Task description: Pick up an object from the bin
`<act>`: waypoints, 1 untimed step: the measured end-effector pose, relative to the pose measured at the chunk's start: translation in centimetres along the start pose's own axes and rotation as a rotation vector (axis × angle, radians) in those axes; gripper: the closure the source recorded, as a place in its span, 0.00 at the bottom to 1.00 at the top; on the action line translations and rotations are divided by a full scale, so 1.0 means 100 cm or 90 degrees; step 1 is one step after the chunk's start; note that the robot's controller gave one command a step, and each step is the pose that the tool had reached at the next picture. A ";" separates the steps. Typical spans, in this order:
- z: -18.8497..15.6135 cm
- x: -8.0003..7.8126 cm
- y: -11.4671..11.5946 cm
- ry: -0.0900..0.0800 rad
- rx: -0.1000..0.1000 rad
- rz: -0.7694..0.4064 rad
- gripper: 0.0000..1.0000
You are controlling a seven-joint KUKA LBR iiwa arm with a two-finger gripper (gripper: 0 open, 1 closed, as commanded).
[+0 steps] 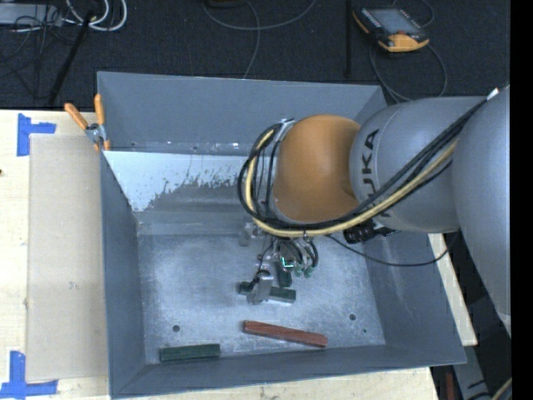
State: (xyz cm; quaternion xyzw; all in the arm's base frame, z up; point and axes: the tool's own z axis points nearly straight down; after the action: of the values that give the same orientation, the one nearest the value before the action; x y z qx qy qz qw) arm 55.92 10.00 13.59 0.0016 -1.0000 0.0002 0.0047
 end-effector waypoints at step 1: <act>0.070 0.035 -0.038 0.000 0.000 0.000 0.00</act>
Offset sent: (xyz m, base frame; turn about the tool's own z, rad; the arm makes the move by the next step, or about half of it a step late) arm -0.0324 -0.0370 -0.0652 -0.0044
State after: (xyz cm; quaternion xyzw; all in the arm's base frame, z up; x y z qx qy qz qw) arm 52.40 6.17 6.67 0.0018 -1.0000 0.0003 0.0044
